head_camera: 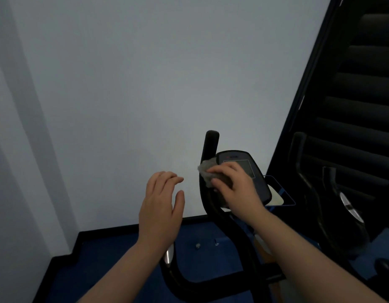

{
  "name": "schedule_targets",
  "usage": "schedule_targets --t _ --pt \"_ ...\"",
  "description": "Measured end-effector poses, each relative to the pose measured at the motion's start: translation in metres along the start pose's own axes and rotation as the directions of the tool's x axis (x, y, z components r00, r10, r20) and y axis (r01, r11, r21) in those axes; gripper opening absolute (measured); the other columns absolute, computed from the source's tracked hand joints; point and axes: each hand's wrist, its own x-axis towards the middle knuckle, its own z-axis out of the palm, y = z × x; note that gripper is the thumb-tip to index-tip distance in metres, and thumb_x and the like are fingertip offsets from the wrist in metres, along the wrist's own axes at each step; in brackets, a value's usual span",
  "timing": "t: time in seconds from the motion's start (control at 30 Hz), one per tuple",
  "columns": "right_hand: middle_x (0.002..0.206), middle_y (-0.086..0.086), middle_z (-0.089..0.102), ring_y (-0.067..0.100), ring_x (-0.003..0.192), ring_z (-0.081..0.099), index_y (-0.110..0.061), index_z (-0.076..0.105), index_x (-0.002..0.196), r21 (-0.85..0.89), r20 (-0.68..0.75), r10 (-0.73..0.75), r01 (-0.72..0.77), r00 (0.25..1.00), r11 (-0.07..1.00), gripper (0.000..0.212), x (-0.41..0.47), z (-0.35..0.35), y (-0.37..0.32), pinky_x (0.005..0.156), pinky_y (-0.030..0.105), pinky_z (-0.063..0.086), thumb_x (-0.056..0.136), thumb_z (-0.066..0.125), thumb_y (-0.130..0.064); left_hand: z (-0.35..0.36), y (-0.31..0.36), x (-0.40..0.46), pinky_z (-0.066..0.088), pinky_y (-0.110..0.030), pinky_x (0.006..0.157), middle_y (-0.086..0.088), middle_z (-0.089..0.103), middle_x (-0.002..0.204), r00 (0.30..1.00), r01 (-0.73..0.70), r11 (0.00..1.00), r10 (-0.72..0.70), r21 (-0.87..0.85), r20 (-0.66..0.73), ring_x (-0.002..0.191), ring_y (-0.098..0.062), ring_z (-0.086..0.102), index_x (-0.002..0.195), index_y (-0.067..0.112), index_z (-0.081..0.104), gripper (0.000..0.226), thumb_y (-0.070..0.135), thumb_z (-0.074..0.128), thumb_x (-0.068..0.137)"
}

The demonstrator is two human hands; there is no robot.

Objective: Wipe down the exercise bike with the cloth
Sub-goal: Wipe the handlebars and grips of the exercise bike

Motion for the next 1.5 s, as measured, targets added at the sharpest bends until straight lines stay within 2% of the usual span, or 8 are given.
schedule_targets --t 0.17,0.4,0.57,0.73,0.83,1.17,1.3,1.5 --pt "0.112 0.001 0.05 -0.007 0.102 0.05 -0.019 0.065 0.108 0.164 -0.382 -0.005 0.073 0.924 0.984 0.028 0.045 -0.012 -0.019 0.091 0.007 0.036 0.087 0.064 -0.002 -0.001 0.0 0.0 0.024 0.002 0.092 0.01 0.051 0.122 1.0 -0.016 1.0 0.016 0.003 -0.004 0.124 0.0 0.033 0.116 0.015 0.062 0.024 0.012 0.054 0.094" --pt "0.109 0.002 0.054 0.011 0.099 0.059 -0.03 0.058 0.095 0.339 -0.237 0.153 -0.066 0.959 0.938 0.034 0.012 0.02 -0.008 0.084 0.021 0.05 0.087 0.063 0.003 0.001 -0.001 0.0 0.027 0.002 0.089 0.01 0.051 0.12 1.0 -0.021 1.0 0.021 0.005 -0.004 0.124 0.0 0.032 0.114 0.015 0.063 0.022 0.013 0.055 0.093" --pt "0.109 -0.001 0.054 -0.003 0.1 0.053 -0.023 0.067 0.103 0.118 -0.395 -0.072 0.129 0.916 0.985 0.026 0.042 -0.009 -0.023 0.087 0.007 0.038 0.085 0.067 -0.003 0.001 -0.001 0.0 0.029 0.002 0.085 0.01 0.051 0.12 0.999 -0.027 1.0 0.027 0.0 -0.02 0.123 0.002 0.03 0.112 0.016 0.063 0.022 0.016 0.053 0.093" --pt "0.118 0.012 0.053 0.029 0.102 0.054 -0.009 0.067 0.112 -0.332 -0.207 -0.236 0.158 0.949 0.93 0.024 0.044 0.012 -0.028 0.068 0.035 0.051 0.088 0.065 -0.005 0.001 -0.001 0.0 0.034 -0.012 0.085 0.01 0.052 0.122 1.0 -0.008 0.999 0.009 0.049 -0.012 0.125 -0.003 0.036 0.117 0.015 0.062 0.025 0.018 0.052 0.094" --pt "0.115 0.01 0.055 0.028 0.095 0.055 -0.009 0.067 0.107 -0.5 0.016 -0.243 0.218 0.97 0.838 0.026 0.025 0.02 -0.022 0.055 0.034 0.05 0.083 0.068 0.001 0.001 0.0 0.0 0.037 -0.015 0.083 0.008 0.053 0.121 1.0 -0.006 0.998 0.007 0.06 -0.009 0.124 -0.004 0.037 0.117 0.014 0.062 0.025 0.018 0.052 0.094" --pt "0.122 0.01 0.047 0.027 0.103 0.05 -0.009 0.058 0.124 -0.467 -0.016 -0.217 0.185 0.976 0.865 0.036 0.04 0.014 -0.026 0.066 0.04 0.053 0.088 0.061 -0.006 0.002 0.0 0.0 0.032 -0.012 0.084 0.009 0.052 0.123 1.0 0.005 0.999 -0.004 0.047 -0.026 0.124 0.005 0.027 0.118 0.016 0.061 0.025 0.018 0.055 0.094" --pt "0.116 0.002 0.046 0.014 0.104 0.05 -0.013 0.062 0.125 -0.157 0.074 -0.156 0.166 0.985 0.974 0.034 0.01 0.01 -0.002 0.091 0.027 0.046 0.092 0.061 -0.01 0.002 0.0 0.0 0.03 -0.006 0.084 0.009 0.052 0.123 1.0 0.003 0.999 -0.002 0.047 -0.023 0.123 0.007 0.025 0.118 0.016 0.06 0.025 0.017 0.056 0.094" --pt "0.116 -0.001 0.049 -0.009 0.105 0.047 -0.018 0.063 0.123 0.028 -0.422 -0.062 0.081 0.904 0.996 0.035 0.048 -0.008 -0.012 0.091 0.004 0.034 0.09 0.063 -0.007 0.003 0.001 0.001 0.028 -0.002 0.078 0.009 0.052 0.122 1.0 0.011 1.0 -0.01 0.029 -0.028 0.123 0.005 0.028 0.117 0.016 0.062 0.024 0.014 0.056 0.094"
